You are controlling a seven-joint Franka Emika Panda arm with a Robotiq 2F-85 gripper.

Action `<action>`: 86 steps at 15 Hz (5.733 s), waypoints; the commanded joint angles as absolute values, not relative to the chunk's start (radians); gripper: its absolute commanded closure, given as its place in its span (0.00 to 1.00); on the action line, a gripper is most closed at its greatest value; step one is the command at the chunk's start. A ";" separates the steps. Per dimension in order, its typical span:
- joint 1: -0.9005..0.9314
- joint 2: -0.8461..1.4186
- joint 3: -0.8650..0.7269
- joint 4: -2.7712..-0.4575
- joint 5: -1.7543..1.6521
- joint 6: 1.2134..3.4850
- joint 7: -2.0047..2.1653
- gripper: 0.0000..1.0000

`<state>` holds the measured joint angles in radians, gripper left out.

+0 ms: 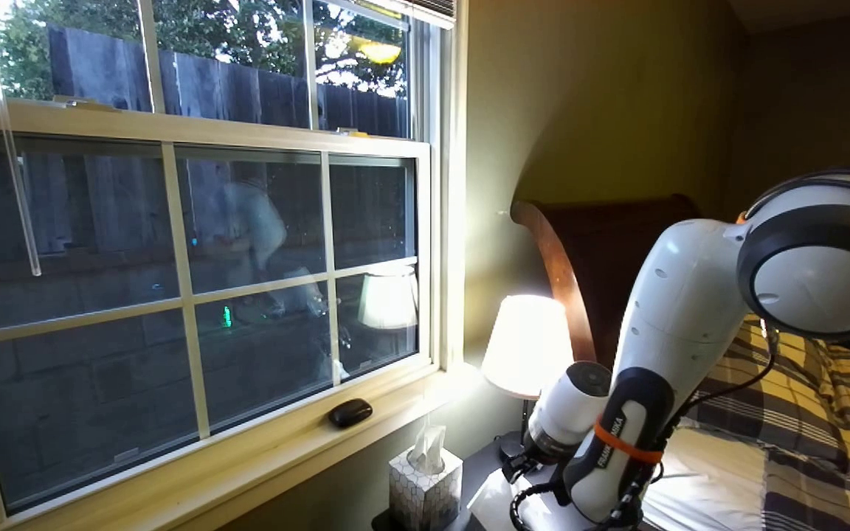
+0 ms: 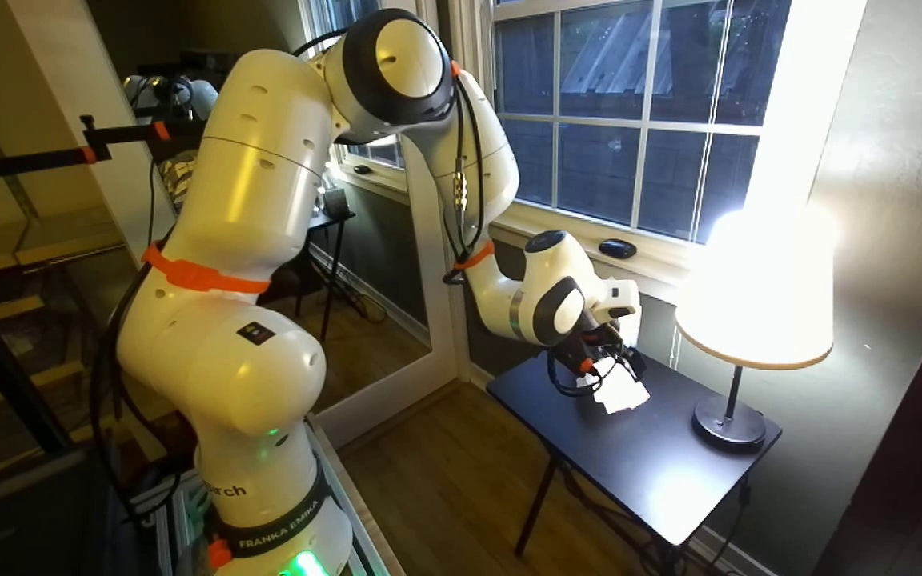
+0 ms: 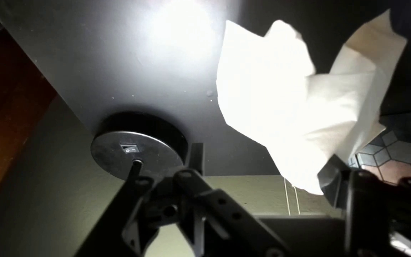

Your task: Use the tissue wipe a section of the window

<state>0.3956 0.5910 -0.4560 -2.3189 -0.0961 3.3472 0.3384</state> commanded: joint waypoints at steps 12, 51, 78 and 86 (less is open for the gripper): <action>0.218 0.440 -0.334 -2.352 0.039 3.143 0.224 0.00; -0.097 0.938 -0.079 -2.106 0.055 3.782 0.074 0.00; -0.335 0.348 0.301 -2.275 0.186 2.683 -0.025 0.00; 0.009 0.268 0.138 -2.258 -0.032 2.643 -0.036 0.00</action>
<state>-0.0298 0.2705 0.1292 -2.2423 -0.0532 2.5657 0.0625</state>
